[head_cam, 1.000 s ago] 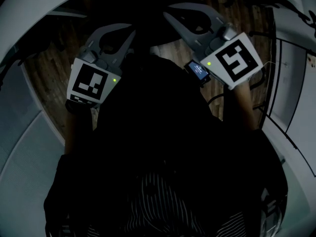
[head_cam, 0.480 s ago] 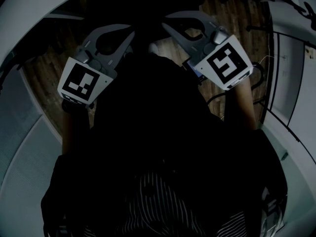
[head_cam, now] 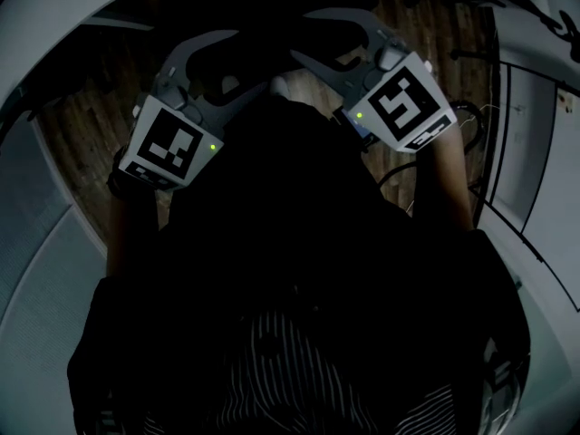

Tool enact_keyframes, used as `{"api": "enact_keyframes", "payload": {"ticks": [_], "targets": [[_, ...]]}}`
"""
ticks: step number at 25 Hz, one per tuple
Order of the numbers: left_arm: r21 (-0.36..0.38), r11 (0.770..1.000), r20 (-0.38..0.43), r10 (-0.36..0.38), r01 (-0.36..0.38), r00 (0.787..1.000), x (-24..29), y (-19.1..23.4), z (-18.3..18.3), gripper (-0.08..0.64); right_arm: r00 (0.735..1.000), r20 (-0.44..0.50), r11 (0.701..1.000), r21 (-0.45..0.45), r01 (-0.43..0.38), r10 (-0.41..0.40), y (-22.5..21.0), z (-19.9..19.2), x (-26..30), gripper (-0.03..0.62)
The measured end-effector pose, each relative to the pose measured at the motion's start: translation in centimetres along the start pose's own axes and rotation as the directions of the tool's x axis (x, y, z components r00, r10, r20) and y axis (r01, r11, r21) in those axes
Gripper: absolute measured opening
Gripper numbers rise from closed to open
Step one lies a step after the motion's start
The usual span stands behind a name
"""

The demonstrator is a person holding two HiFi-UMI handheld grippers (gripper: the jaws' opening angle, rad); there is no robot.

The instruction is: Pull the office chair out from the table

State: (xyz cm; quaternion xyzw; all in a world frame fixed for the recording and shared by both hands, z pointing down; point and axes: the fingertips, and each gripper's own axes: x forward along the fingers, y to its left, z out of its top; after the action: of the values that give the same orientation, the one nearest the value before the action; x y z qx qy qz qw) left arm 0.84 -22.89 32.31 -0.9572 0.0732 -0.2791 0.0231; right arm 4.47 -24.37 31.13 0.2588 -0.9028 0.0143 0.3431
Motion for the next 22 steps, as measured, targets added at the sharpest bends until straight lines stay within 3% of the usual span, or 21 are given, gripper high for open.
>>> {"api": "enact_keyframes", "payload": {"ticks": [2,4,7,9,13,19,22], "targets": [[0.075,0.997,-0.083,-0.006,0.012,0.997,0.5,-0.6,-1.5,0.322,1.0,-0.002,1.0,-0.01,-0.017,0.017,0.2,-0.1,0.5,0.214],[0.157,0.987,-0.159,0.011,0.014,0.987,1.0,-0.7,-2.7,0.348,1.0,-0.001,0.999,-0.033,-0.031,0.031,0.4,-0.4,1.2,0.251],[0.26,0.965,-0.228,0.034,0.027,0.973,1.7,-0.4,-3.6,0.375,0.995,-0.083,0.995,-0.083,-0.055,0.048,0.5,-1.9,1.9,0.296],[0.278,0.959,-0.252,0.018,0.055,0.967,2.1,-0.6,-4.0,0.395,0.99,-0.129,0.992,-0.104,-0.069,0.056,0.7,-2.9,2.5,0.349],[0.279,0.957,-0.292,0.001,0.084,0.956,2.7,-0.6,-5.1,0.419,0.982,-0.173,0.989,-0.11,-0.1,0.08,1.3,-4.0,3.4,0.373],[0.349,0.93,-0.354,0.013,0.119,0.935,3.4,0.2,-5.8,0.434,0.962,-0.23,0.977,-0.122,-0.177,0.146,2.0,-5.0,3.2,0.394],[0.413,0.903,-0.372,0.051,0.116,0.927,4.3,0.9,-6.0,0.434,0.953,-0.27,0.971,-0.154,-0.182,0.136,2.0,-6.1,3.8,0.4]]}}
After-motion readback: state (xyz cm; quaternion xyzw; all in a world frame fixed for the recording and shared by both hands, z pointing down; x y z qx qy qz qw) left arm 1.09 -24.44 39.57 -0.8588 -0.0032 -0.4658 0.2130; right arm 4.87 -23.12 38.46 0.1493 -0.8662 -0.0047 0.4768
